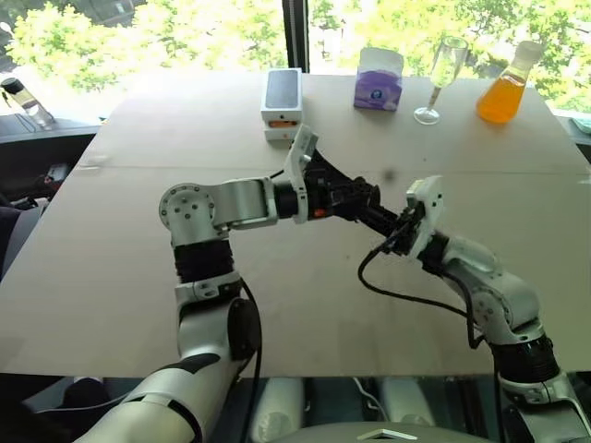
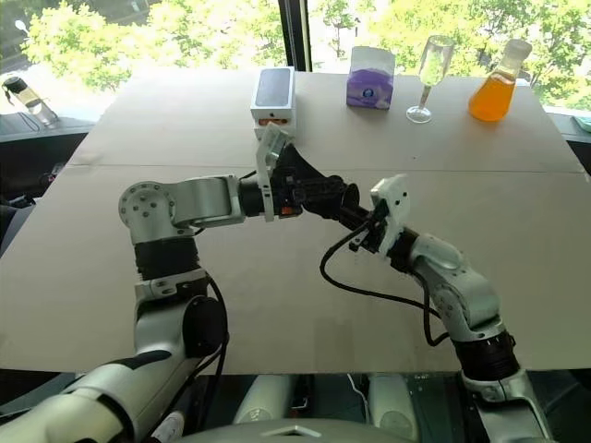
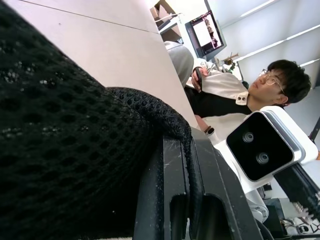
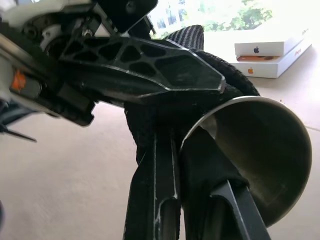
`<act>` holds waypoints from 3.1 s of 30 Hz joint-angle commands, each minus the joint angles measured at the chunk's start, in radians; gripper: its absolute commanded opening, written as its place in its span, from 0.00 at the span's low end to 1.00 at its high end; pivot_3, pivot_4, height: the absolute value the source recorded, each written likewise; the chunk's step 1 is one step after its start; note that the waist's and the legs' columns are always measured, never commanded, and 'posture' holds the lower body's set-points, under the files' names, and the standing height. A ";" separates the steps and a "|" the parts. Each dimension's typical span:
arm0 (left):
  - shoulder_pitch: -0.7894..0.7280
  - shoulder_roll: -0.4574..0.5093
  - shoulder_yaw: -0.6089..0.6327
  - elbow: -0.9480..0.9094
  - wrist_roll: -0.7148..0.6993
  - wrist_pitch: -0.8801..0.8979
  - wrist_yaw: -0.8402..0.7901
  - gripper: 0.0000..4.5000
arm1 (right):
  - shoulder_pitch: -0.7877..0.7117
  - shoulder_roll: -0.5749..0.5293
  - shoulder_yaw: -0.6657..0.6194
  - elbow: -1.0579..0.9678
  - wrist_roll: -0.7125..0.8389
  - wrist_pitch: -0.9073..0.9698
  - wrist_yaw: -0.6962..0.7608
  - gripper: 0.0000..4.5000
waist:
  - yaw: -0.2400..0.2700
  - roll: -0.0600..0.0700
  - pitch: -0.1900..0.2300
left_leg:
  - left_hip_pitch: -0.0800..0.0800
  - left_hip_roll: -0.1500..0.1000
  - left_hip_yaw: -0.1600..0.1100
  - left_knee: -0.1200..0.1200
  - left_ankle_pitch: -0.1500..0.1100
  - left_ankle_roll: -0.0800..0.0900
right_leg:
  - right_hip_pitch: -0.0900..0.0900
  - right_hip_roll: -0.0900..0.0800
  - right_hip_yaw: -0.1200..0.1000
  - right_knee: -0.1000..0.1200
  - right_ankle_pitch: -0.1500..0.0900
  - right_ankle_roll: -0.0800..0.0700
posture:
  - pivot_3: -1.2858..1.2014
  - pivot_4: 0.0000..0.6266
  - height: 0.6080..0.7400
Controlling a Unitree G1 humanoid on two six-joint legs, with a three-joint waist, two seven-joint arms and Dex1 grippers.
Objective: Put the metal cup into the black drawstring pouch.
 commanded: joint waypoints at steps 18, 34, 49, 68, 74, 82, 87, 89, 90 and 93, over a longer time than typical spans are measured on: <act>-0.038 0.044 -0.159 0.005 0.180 -0.164 -0.301 0.00 | -0.160 -0.058 0.255 0.173 -0.451 -0.436 0.321 0.01 | -0.002 0.000 0.000 | 0.001 -0.001 0.000 0.000 0.001 -0.002 | 0.000 0.000 -0.001 0.000 0.000 0.000 | 0.52 0.24 0.98; 0.117 0.058 -0.113 -0.219 0.130 -0.004 -0.326 0.00 | -0.114 0.149 0.013 0.284 -0.218 -0.179 0.204 0.01 | -0.004 0.000 0.000 | 0.000 0.001 -0.002 -0.001 0.002 -0.003 | 0.000 -0.001 -0.002 0.000 0.000 0.000 | 0.52 0.24 0.98; 0.280 0.062 -0.143 -0.381 0.184 -0.072 -0.342 0.00 | -0.152 0.337 -0.154 0.341 0.021 0.036 0.056 0.01 | -0.009 0.000 0.000 | 0.001 0.001 -0.002 -0.001 0.001 -0.003 | 0.000 -0.001 -0.001 0.001 0.000 -0.001 | 0.52 0.24 0.98; 0.205 -0.031 -0.135 -0.265 0.327 -0.225 -0.244 0.00 | -0.255 0.227 0.152 0.537 -0.527 -0.495 0.134 0.01 | -0.025 0.000 0.000 | 0.001 0.001 -0.001 -0.001 0.002 -0.003 | 0.000 0.000 -0.001 0.001 0.000 0.000 | 0.52 0.24 0.98; 0.225 0.036 -0.142 -0.275 0.433 -0.267 -0.228 0.00 | -0.325 0.293 0.148 0.687 -0.530 -0.482 0.124 0.01 | -0.029 0.000 0.000 | 0.002 0.001 -0.001 -0.001 0.002 -0.003 | 0.000 0.000 -0.001 0.001 0.000 0.000 | 0.52 0.24 0.98; 0.266 0.046 -0.185 -0.283 0.500 -0.287 -0.233 0.00 | -0.327 0.215 0.141 0.683 -0.557 -0.450 0.180 0.62 | -0.020 0.000 0.000 | 0.001 0.001 -0.002 -0.001 0.002 -0.003 | 0.000 -0.002 0.000 0.001 0.000 -0.001 | 0.52 0.24 0.98; 0.285 0.076 -0.223 -0.273 0.549 -0.347 -0.286 0.00 | -0.250 0.087 0.086 0.432 -0.486 -0.232 0.227 0.88 | -0.021 0.000 0.000 | 0.000 0.000 -0.003 -0.001 0.002 -0.003 | 0.000 -0.002 0.000 0.001 0.000 0.000 | 0.52 0.24 0.98; 0.277 0.085 -0.223 -0.245 0.564 -0.370 -0.299 0.00 | -0.231 0.063 0.047 0.334 -0.431 -0.105 0.226 0.88 | -0.024 0.000 0.000 | 0.001 0.001 -0.003 -0.002 0.002 -0.003 | 0.000 -0.001 0.000 0.001 0.000 -0.001 | 0.52 0.24 0.98; 0.268 0.086 -0.219 -0.225 0.569 -0.380 -0.302 0.00 | -0.226 0.050 0.029 0.289 -0.405 -0.036 0.224 0.88 | -0.024 0.000 0.000 | 0.001 0.001 -0.003 -0.002 0.002 -0.004 | 0.000 -0.001 0.000 0.001 0.000 -0.001 | 0.52 0.24 0.98; 0.233 0.087 -0.220 -0.167 0.583 -0.407 -0.308 0.00 | -0.208 0.007 0.007 0.190 -0.350 0.058 0.237 0.88 | -0.022 0.000 0.000 | 0.001 0.001 -0.003 -0.002 0.002 -0.004 | 0.000 -0.001 -0.001 0.002 0.000 -0.001 | 0.52 0.24 0.98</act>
